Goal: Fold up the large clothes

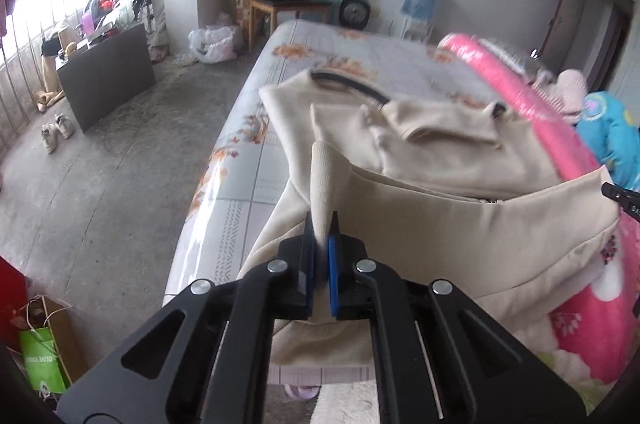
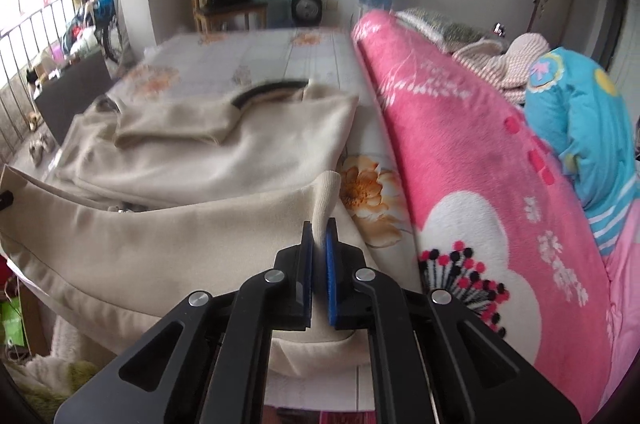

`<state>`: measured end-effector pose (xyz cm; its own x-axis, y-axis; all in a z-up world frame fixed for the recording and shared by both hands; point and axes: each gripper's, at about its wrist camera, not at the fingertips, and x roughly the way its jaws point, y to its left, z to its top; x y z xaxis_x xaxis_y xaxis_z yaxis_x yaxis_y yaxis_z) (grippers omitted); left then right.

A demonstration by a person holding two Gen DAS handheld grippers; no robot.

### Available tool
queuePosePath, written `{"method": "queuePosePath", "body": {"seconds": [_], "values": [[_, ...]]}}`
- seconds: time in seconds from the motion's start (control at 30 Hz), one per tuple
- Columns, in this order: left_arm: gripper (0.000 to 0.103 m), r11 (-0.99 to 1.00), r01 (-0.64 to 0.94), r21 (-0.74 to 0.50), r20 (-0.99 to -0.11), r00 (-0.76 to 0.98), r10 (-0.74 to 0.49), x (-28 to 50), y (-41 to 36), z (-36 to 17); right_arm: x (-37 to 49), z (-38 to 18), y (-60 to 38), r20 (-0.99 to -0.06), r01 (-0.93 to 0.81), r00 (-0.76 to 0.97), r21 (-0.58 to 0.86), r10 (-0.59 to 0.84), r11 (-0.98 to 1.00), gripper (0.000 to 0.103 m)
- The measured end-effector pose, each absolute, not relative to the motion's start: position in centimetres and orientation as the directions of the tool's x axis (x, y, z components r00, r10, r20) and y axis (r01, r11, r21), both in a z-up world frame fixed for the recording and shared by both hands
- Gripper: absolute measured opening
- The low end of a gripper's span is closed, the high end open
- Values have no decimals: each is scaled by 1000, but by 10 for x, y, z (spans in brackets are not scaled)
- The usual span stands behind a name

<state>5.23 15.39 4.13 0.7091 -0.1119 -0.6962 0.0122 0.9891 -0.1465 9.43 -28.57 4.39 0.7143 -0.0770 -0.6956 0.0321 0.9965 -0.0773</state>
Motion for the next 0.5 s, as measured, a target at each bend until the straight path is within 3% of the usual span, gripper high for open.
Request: {"method": "queuePosePath", "body": {"seconds": [0.27,0.4,0.5], "values": [[4,975,76,-209,-550,815,-181,61,163,115,106,106,-287,-555,18,831,-61,-49,998,5],[4,979,89,-182,-519,837,-173,113,167,134,163,124,-292,-513,-20,858,-67,-17,998,5],[4,981,73,-181,-545,823,-162,171,174,133,224,122,-298,-522,-49,852,-25,29,999,5]]}}
